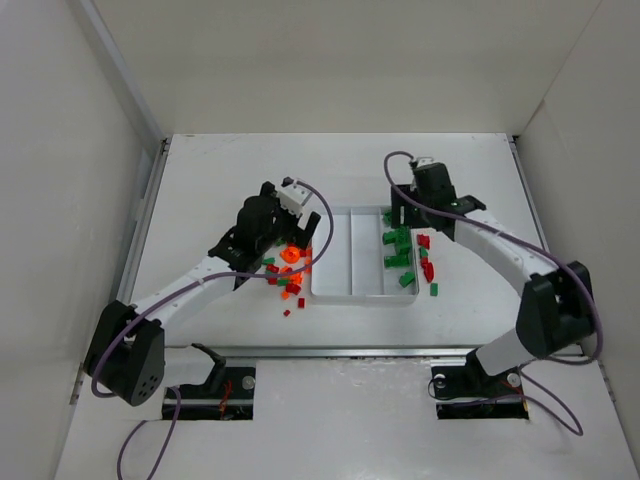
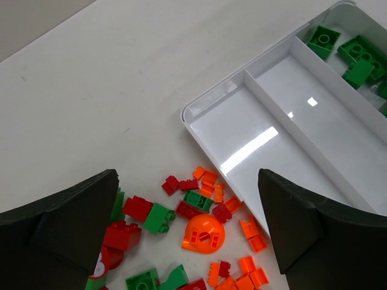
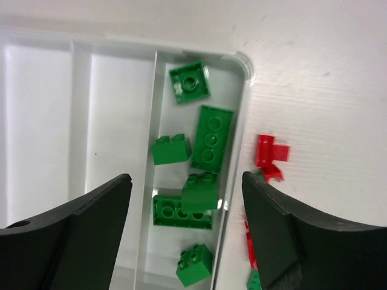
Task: Sort the legos into containers by color
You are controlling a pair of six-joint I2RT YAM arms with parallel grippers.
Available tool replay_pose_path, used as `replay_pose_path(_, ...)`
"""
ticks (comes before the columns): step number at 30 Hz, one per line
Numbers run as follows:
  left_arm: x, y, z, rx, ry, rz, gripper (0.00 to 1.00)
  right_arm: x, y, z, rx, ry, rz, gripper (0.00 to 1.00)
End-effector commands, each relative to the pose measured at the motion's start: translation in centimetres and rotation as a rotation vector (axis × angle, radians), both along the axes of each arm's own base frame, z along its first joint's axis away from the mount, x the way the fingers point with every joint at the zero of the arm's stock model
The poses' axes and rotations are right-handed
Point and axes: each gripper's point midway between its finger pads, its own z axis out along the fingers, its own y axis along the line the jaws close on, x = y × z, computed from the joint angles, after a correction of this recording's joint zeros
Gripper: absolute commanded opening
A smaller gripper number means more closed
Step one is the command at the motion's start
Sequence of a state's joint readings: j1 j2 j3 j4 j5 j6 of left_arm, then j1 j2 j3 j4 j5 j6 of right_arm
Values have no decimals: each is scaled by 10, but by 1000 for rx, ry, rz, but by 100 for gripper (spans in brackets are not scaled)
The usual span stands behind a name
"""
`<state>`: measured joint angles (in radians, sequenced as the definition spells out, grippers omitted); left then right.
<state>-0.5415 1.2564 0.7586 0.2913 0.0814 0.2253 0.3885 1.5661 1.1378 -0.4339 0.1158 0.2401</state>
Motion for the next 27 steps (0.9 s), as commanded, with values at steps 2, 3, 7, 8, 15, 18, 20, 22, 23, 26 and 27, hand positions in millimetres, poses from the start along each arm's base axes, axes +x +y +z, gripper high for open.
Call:
replay_pose_path(2,12,9,20,-63,-69,97,100,3,-36,60,72,-157,-125,76)
replay_pose_path(3,13,8,23,-70,-79,97,100,2,-42,58,79,-155,-134,65)
replay_pose_path(7,15,5,24,-80,-89,88,100,-10,-56,22,58,-28,-146,27)
replay_pose_path(8,13,6,20,-75,-82,88,100,-12,-54,14,61,1,-137,24)
replay_pose_path(15,13,10,20,-43,-103,87,100,-22,-63,-28,52,112,-166,37)
replay_pose_path(18,12,8,20,-45,-101,78,100,-25,-66,-41,50,151,-174,39)
replay_pose_path(20,11,9,24,-43,-115,75,100,-27,-65,-52,41,184,-152,41)
replay_pose_path(22,11,14,17,-27,-101,97,100,-28,-65,-60,35,207,-153,42)
replay_pose_path(23,10,15,15,-22,-94,97,100,-28,-65,-60,35,207,-153,42)
replay_pose_path(26,10,17,19,-17,-107,103,100,-24,-65,-65,34,209,-153,42)
replay_pose_path(27,10,17,19,-17,-107,103,100,-24,-65,-66,34,209,-153,42)
